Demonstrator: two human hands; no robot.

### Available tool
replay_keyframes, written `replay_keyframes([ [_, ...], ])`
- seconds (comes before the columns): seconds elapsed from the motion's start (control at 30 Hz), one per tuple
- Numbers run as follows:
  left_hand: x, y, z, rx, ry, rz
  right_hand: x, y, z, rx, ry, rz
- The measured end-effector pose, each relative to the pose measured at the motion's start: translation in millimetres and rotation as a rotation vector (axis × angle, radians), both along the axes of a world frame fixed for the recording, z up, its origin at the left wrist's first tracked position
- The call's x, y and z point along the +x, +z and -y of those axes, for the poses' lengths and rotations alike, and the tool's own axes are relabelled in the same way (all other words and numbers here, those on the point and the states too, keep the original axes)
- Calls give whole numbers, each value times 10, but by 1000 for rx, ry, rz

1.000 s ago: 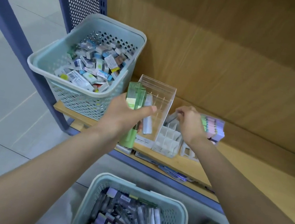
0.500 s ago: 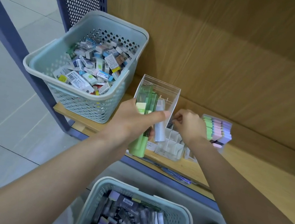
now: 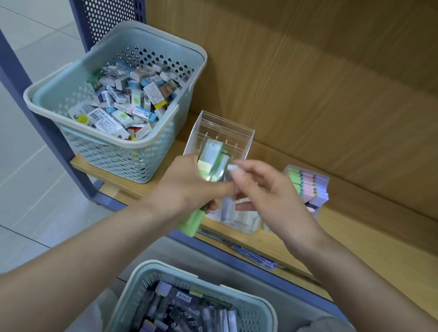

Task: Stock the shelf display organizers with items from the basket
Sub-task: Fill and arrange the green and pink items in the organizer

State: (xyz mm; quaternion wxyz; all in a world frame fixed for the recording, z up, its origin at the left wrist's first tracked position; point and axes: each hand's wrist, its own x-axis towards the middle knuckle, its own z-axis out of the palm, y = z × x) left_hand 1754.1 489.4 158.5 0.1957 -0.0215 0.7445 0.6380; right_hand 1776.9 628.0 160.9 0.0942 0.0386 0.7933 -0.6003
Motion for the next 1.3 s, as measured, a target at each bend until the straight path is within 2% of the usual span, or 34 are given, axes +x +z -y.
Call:
replay_keyframes([
  [0.13, 46, 20, -40, -35, -93, -19, 34, 70, -92, -11, -44, 7],
  [0.3, 10, 33, -16, -31, -5, 10, 23, 127, -301, -123, -275, -69],
  [0.4, -51, 15, 19, -98, 44, -22, -71, 23, -444, 38, -364, -178],
  [0.5, -88, 9, 39, -103, 63, -46, -218, -290, -514, 276, -324, -213],
  [0.67, -124, -42, 53, -164, 71, -66, -496, -811, -502, 395, -252, -195],
  [0.83, -142, -50, 34, -178, 61, -52, -666, -999, -522, 538, -182, -225],
  [1.2, -147, -50, -4, -106, 73, -59, -820, -1071, -537, 535, -130, -294],
  [1.3, -143, -49, 4, -89, 73, -68, -818, -1133, -573, 601, -91, -250],
])
